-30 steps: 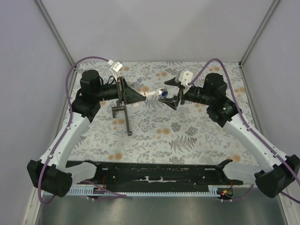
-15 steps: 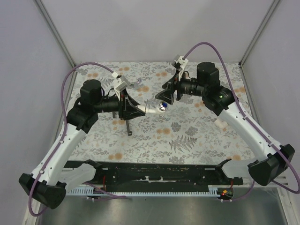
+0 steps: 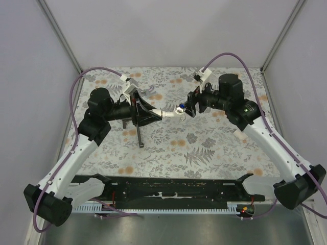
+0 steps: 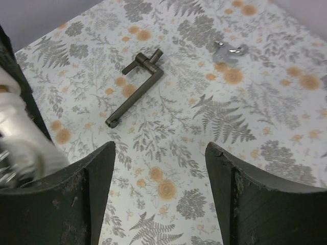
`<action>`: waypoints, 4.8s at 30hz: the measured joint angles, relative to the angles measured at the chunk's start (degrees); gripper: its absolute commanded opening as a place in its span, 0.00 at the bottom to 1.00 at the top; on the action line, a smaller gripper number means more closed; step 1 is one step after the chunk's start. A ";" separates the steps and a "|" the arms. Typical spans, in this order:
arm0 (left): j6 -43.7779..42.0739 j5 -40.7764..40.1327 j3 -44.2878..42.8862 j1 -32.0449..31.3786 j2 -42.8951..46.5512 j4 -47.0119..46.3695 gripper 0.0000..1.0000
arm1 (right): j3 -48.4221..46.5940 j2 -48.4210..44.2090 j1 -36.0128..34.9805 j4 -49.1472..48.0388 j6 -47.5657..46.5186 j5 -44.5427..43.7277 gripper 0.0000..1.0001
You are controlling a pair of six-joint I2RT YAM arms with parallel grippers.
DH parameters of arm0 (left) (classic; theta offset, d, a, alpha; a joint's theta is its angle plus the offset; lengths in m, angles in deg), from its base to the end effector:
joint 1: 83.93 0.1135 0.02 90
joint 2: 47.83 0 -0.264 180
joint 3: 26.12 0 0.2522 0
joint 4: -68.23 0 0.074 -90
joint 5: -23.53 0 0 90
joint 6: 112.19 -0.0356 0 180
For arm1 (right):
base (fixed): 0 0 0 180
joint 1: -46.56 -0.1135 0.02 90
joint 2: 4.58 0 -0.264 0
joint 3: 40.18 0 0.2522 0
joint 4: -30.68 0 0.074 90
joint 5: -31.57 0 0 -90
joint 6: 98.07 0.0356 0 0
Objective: Install the water faucets
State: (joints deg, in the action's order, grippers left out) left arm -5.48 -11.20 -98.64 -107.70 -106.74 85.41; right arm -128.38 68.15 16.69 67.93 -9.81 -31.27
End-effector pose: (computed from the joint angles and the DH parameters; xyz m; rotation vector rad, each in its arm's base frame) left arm 0.1922 -0.1166 0.3931 0.8812 1.5435 -1.3018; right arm 0.2372 0.1549 0.3937 -0.8433 1.8006 0.7828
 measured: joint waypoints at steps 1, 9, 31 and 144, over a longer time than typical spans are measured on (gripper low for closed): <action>1.18 -0.83 0.42 0.00 -0.28 -0.70 0.02 | 0.15 -1.22 0.39 0.04 -1.05 -0.79 0.77; 8.79 -8.50 2.14 0.31 -0.79 -3.28 0.02 | 3.10 -12.24 2.29 0.57 -10.49 -2.73 0.75; 20.68 -11.56 1.79 0.68 -3.45 -6.19 0.02 | 4.59 -5.05 2.34 -12.66 -3.69 18.51 0.50; 20.83 -42.42 10.03 0.76 4.92 0.87 0.02 | 26.36 -13.09 6.10 -29.90 11.96 14.62 0.98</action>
State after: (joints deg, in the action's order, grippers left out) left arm 15.35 -53.63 -88.61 -106.93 -101.82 86.28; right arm -102.02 55.06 22.79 38.03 2.15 -16.65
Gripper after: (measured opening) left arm 0.460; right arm 0.975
